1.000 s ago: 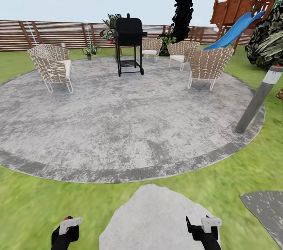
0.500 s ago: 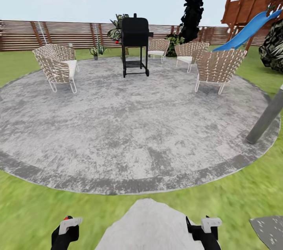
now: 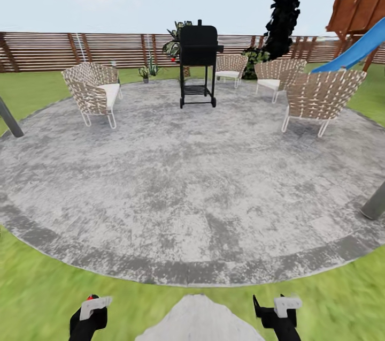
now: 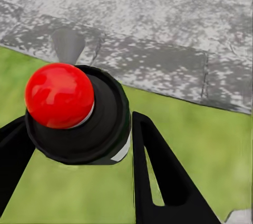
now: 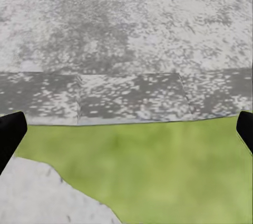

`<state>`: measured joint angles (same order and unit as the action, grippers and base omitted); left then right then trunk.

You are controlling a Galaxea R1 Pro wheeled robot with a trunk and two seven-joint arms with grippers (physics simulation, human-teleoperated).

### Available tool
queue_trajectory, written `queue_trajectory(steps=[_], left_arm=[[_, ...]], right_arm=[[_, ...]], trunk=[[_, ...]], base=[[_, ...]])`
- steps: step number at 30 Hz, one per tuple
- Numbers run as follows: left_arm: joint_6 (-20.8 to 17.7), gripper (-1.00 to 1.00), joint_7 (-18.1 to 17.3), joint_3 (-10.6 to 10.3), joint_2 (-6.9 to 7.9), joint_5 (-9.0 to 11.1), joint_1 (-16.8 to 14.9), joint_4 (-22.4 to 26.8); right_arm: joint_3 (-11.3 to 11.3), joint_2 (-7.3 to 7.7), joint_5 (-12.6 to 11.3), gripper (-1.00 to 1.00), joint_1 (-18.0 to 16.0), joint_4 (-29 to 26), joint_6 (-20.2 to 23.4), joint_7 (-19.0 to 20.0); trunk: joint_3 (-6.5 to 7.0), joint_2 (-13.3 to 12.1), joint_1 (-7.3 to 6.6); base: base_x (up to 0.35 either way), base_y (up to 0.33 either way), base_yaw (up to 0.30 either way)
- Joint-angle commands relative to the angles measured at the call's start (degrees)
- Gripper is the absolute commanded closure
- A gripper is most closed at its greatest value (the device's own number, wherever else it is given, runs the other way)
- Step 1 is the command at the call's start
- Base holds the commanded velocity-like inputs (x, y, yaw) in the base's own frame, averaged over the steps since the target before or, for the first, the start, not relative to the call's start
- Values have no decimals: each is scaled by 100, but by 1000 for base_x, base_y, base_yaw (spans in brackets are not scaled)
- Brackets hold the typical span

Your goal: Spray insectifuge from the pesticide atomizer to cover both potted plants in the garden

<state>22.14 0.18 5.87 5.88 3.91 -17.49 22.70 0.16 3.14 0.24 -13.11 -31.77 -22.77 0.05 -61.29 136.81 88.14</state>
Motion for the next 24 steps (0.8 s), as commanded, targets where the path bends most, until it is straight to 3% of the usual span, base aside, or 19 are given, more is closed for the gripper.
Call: queue_trajectory(steps=[1,24], left_arm=[[18,100,0,-11,1,40,-2,-7],[18,100,0,-9,9,40,-2,-11]], right_arm=[[2,2,4,-100,-1,4,-17,-2],[2,1,8,-100,-2,4,-17,1]], trunk=[[-5,2,2],[-5,2,2]], base=[[280,-184,182],[280,-184,181]])
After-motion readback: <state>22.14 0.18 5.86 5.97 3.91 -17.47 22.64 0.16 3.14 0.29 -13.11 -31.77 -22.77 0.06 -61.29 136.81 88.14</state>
